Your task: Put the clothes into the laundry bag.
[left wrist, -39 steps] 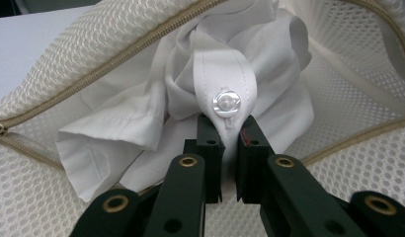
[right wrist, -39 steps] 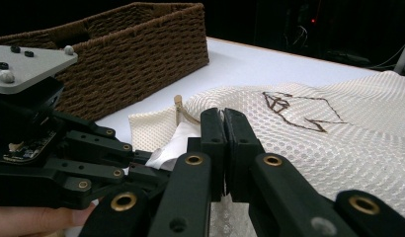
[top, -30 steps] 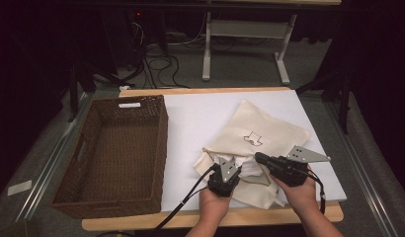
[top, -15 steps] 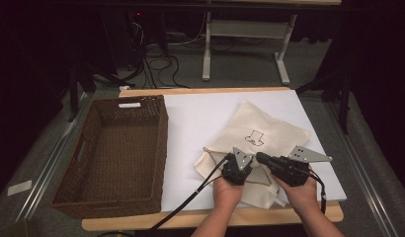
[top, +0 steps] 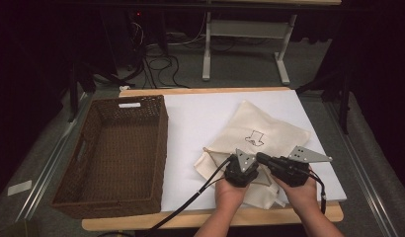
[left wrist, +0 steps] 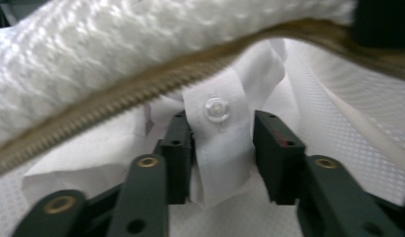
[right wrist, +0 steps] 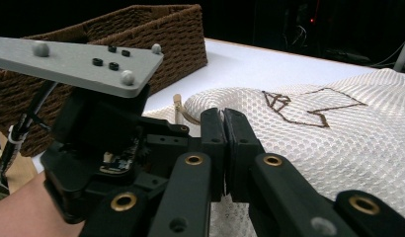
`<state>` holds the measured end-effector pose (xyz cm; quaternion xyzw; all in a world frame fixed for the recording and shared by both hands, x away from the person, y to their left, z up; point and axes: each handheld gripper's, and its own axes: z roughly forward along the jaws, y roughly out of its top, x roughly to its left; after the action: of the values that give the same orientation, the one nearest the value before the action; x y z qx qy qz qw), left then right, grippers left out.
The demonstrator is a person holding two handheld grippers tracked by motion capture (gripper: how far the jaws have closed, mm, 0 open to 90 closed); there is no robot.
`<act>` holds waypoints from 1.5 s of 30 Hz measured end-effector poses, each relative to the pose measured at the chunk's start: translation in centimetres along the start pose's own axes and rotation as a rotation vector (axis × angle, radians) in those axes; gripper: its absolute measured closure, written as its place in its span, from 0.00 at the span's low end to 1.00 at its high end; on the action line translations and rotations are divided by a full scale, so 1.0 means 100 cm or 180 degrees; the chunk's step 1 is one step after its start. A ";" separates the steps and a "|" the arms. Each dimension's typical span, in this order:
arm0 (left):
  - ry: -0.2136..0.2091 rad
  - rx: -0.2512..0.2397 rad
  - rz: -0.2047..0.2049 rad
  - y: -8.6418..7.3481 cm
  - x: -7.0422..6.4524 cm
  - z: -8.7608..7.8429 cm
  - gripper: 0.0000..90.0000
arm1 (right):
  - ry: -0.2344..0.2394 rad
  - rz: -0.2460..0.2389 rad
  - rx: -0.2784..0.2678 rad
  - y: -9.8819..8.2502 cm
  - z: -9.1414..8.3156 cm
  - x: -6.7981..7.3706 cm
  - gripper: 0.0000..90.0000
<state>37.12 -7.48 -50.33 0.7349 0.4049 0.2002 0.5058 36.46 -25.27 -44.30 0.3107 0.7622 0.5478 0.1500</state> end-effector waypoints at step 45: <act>0.0116 -0.0061 0.0038 -0.029 0.033 -0.104 0.36 | -0.0016 -0.0036 0.0043 -0.002 -0.001 0.002 0.99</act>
<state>30.62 1.66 -49.12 0.7287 0.4077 0.2204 0.5042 36.19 -25.24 -44.48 0.3087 0.7672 0.5410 0.1530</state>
